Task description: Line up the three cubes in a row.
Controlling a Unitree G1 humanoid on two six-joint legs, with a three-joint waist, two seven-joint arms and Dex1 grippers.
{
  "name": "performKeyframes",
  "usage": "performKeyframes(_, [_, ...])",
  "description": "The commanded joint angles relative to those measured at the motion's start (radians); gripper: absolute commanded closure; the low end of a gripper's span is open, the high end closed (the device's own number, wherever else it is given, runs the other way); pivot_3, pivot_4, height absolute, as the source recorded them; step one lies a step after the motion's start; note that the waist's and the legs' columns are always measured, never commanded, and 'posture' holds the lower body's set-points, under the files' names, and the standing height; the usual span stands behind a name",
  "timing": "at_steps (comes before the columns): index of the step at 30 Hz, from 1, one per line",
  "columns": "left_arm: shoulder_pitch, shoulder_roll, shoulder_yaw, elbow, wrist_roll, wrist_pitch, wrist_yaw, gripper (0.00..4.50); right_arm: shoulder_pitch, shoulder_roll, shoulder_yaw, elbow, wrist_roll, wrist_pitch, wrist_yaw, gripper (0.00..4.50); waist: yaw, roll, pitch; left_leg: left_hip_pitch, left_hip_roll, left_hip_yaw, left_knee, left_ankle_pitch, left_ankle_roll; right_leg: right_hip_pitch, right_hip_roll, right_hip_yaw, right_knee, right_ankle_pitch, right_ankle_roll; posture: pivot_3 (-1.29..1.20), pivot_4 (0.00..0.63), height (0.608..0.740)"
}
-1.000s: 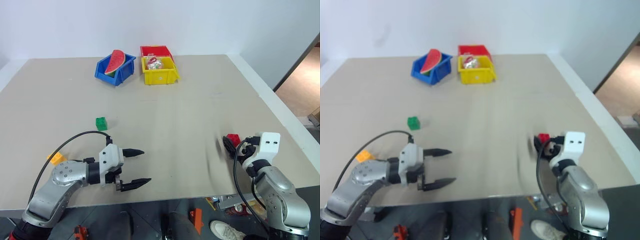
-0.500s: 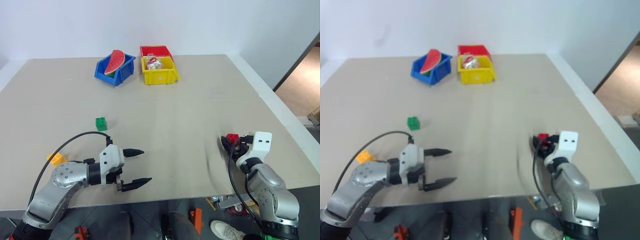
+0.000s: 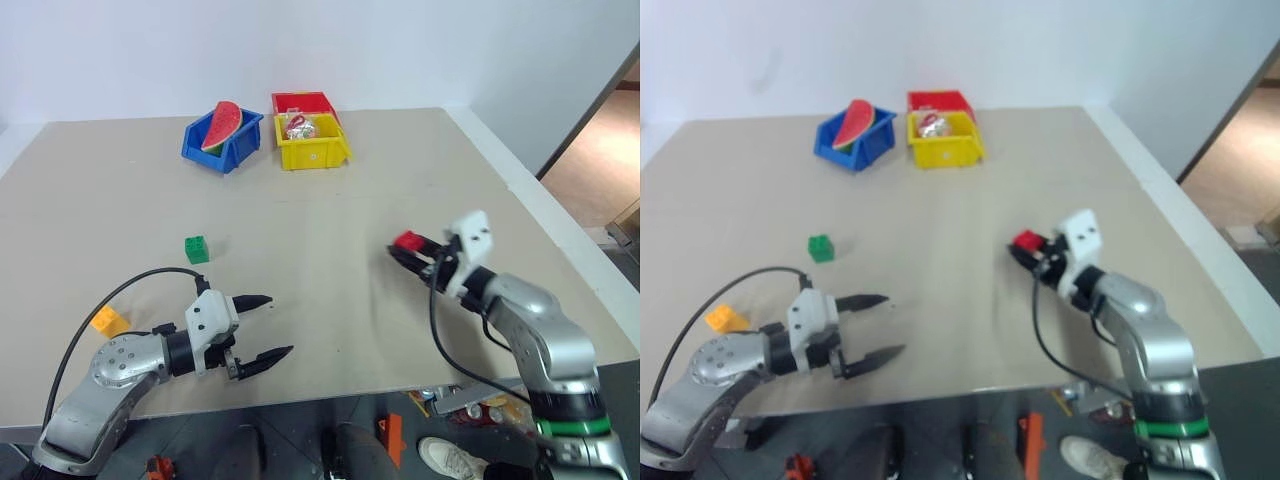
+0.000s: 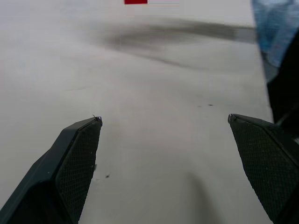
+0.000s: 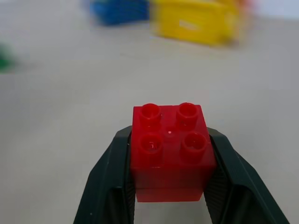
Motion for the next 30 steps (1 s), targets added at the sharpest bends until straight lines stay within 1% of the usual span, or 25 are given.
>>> performKeyframes(1, [0.022, -0.009, 0.019, -0.055, 0.002, -0.003, 0.031, 0.00, -0.133, -0.006, 0.112, 0.142, -0.011, -0.085, 0.233, 3.22, -0.002, 0.000, 0.000, 0.000, 0.000, 0.000, 0.000, 0.000, 0.000, 0.000, 0.000, 0.000, 0.000, 0.000, 0.000, 0.00, 0.150, 0.740])
performKeyframes(2, [0.038, -0.010, 0.027, -0.066, -0.003, 0.003, 0.041, 0.00, -0.197, 0.003, 0.157, 0.226, -0.024, -0.130, 0.332, 3.22, -0.002, 0.000, 0.000, 0.000, 0.000, 0.000, 0.000, 0.000, 0.000, 0.000, 0.001, 0.000, 0.000, 0.000, 0.000, 0.00, 0.150, 0.740])
performKeyframes(5, [0.066, -0.008, 0.046, -0.086, -0.015, 0.013, 0.056, 0.00, -0.317, 0.033, 0.222, 0.414, -0.041, -0.216, 0.514, 3.22, -0.003, 0.000, 0.000, -0.001, 0.000, 0.000, -0.001, -0.001, 0.002, -0.001, 0.002, 0.001, 0.000, 0.000, 0.000, 0.00, 0.150, 0.740])
performKeyframes(7, [0.083, -0.004, 0.061, -0.095, -0.024, 0.021, 0.060, 0.00, -0.380, 0.048, 0.259, 0.539, -0.082, -0.295, 0.603, 3.22, -0.002, 0.000, 0.000, -0.002, 0.000, 0.001, -0.001, -0.003, 0.004, -0.001, 0.003, 0.001, 0.000, 0.003, 0.004, 0.00, 0.150, 0.740])
performKeyframes(10, [0.107, -0.001, 0.081, -0.107, -0.024, 0.026, 0.069, 0.00, -0.469, 0.080, 0.294, 0.724, -0.143, -0.427, 0.707, 3.22, -0.002, 0.000, 0.000, -0.002, 0.000, 0.001, -0.001, -0.004, 0.005, -0.001, 0.003, 0.001, 0.000, 0.003, 0.005, 0.00, 0.150, 0.740])
performKeyframes(12, [0.119, -0.004, 0.092, -0.116, -0.027, 0.030, 0.079, 0.00, -0.516, 0.113, 0.293, 0.820, -0.161, -0.479, 0.736, 3.22, -0.003, 0.000, 0.000, -0.002, 0.000, 0.001, -0.001, -0.004, 0.005, -0.002, 0.003, 0.001, 0.000, 0.003, 0.005, 0.00, 0.150, 0.740])
performKeyframes(14, [0.130, -0.015, 0.108, -0.126, -0.041, 0.039, 0.098, 0.00, -0.532, 0.136, 0.293, 0.879, -0.183, -0.531, 0.765, 3.22, -0.003, 0.000, 0.000, -0.002, 0.001, 0.002, -0.001, -0.004, 0.005, -0.002, 0.003, 0.002, 0.000, 0.003, 0.005, 0.00, 0.150, 0.740])
performKeyframes(17, [0.143, -0.018, 0.132, -0.129, -0.049, 0.046, 0.113, 0.00, -0.529, 0.152, 0.298, 0.924, -0.217, -0.604, 0.804, 3.22, -0.002, 0.000, 0.000, -0.001, 0.002, 0.002, -0.001, -0.004, 0.005, -0.002, 0.004, 0.003, 0.000, 0.003, 0.005, 0.00, 0.150, 0.740])
performKeyframes(21, [0.152, -0.030, 0.165, -0.129, -0.059, 0.053, 0.140, 0.00, -0.535, 0.171, 0.296, 0.957, -0.240, -0.647, 0.837, 3.22, -0.002, 0.000, 0.000, -0.001, 0.002, 0.002, -0.001, -0.004, 0.005, -0.002, 0.004, 0.003, 0.001, 0.003, 0.004, 0.00, 0.150, 0.740])
performKeyframes(30, [0.178, -0.025, 0.171, -0.152, -0.065, 0.058, 0.152, 0.00, -0.572, 0.212, 0.280, 1.056, -0.278, -0.719, 0.845, 3.22, -0.003, 0.000, 0.000, -0.001, 0.002, 0.004, 0.000, -0.004, 0.005, -0.004, 0.004, 0.004, 0.004, 0.004, 0.004, 0.00, 0.150, 0.740])
